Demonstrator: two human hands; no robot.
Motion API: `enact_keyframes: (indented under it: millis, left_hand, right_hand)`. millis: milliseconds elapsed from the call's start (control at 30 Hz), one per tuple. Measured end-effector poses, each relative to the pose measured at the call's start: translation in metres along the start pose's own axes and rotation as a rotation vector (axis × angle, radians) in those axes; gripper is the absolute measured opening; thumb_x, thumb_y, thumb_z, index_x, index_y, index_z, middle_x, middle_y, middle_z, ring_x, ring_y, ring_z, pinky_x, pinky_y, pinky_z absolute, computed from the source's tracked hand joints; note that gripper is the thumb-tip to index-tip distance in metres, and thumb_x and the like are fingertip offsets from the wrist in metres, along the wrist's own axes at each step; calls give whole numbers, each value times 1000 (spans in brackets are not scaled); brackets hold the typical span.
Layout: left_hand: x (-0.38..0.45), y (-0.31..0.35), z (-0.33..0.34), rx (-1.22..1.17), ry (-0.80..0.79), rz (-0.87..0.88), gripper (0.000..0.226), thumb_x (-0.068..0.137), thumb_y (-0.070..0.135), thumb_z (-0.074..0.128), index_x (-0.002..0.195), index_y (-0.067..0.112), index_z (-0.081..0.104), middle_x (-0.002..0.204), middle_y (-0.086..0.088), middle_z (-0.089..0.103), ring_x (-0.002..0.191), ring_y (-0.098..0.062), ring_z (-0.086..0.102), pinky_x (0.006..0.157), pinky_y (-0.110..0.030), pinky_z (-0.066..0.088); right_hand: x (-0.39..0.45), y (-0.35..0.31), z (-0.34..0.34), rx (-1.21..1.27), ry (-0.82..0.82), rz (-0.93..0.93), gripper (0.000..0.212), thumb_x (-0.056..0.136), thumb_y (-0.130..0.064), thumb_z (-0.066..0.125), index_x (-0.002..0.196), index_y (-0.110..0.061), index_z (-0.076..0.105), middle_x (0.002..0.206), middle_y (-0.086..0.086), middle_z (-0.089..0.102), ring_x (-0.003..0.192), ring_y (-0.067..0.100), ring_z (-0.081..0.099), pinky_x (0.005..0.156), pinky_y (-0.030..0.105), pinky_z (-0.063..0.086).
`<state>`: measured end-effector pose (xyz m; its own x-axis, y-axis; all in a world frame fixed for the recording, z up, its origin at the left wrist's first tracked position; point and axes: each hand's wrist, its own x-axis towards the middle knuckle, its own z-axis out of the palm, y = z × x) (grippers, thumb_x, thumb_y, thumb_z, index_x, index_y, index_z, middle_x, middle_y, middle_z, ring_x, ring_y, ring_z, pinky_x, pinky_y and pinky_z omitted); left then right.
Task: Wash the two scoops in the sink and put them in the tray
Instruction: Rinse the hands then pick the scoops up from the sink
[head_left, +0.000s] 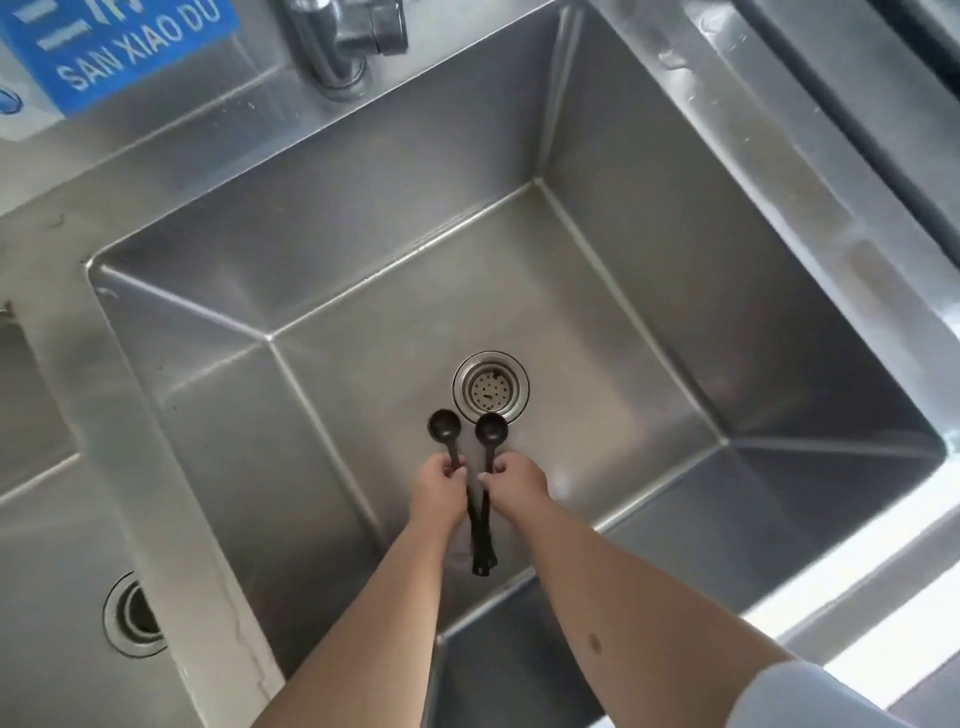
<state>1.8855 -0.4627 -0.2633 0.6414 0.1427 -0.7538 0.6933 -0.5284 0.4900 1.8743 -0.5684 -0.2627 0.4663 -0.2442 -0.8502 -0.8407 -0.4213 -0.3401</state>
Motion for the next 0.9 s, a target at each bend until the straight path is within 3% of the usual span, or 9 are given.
enact_keyframes:
  millis: [133, 200, 267, 433, 567, 633, 733, 800, 900]
  left_hand:
    - [-27, 29, -21, -412, -54, -52, 22, 94, 2, 47, 108, 8, 63, 82, -9, 63, 62, -20, 65, 69, -38, 58]
    - [-47, 47, -37, -518, -69, -40, 23, 95, 2, 47, 108, 10, 64, 75, -7, 60, 50, -13, 57, 50, -29, 51]
    - [-69, 64, -51, -665, -102, -40, 21, 95, 2, 46, 104, 9, 64, 73, -5, 59, 47, -10, 48, 41, -22, 36]
    - [-126, 94, -86, -929, -267, -28, 20, 98, 6, 44, 100, 6, 64, 70, -3, 56, 57, -12, 45, 52, -24, 32]
    - [-155, 102, -103, -923, -271, 92, 15, 93, 0, 50, 86, 6, 63, 61, -6, 52, 49, -16, 46, 45, -28, 34]
    - [-159, 100, -108, -848, -236, 50, 8, 91, 3, 55, 89, 4, 63, 57, -7, 53, 46, -18, 46, 43, -30, 34]
    - [-161, 97, -113, -689, -156, -41, 6, 87, 7, 63, 91, 7, 67, 57, -5, 58, 49, -17, 51, 51, -29, 41]
    - [-160, 94, -115, -599, -150, 41, 8, 84, 10, 67, 92, 11, 69, 62, -4, 64, 53, -14, 54, 56, -28, 46]
    - [-163, 87, -117, -594, -208, 70, 10, 84, 10, 69, 94, 6, 69, 69, -8, 65, 56, -17, 54, 60, -31, 45]
  right_hand:
    - [-26, -20, -27, 323, -29, -12, 7, 83, -14, 57, 83, -10, 62, 83, 14, 69, 79, 32, 72, 80, 46, 58]
    - [-47, -29, -46, 501, -34, -45, 9, 83, -13, 54, 83, -14, 63, 70, 6, 65, 60, 24, 73, 67, 39, 58]
    - [-69, -35, -66, 617, -25, -129, 9, 81, -17, 57, 84, -15, 65, 55, 1, 55, 45, 21, 62, 50, 33, 48]
    - [-131, -49, -101, 892, -36, -251, 22, 94, -20, 51, 86, -9, 68, 56, -2, 53, 38, 13, 40, 38, 19, 31]
    - [-168, -59, -109, 696, 61, -377, 19, 91, -15, 57, 77, -7, 67, 50, -5, 55, 39, 9, 47, 37, 16, 35]
    - [-175, -63, -108, 542, 107, -340, 17, 88, -15, 59, 74, -11, 68, 53, -4, 59, 42, 7, 51, 40, 17, 37]
    - [-177, -65, -103, 430, 103, -230, 16, 83, -8, 57, 69, -12, 63, 61, 4, 62, 53, 16, 56, 48, 22, 39]
    - [-179, -65, -100, 369, 135, -269, 15, 81, -9, 56, 74, -18, 64, 64, 1, 66, 58, 16, 57, 52, 24, 42]
    - [-183, -60, -98, 377, 130, -290, 16, 81, -10, 56, 73, -18, 67, 58, -2, 63, 49, 11, 53, 47, 23, 41]
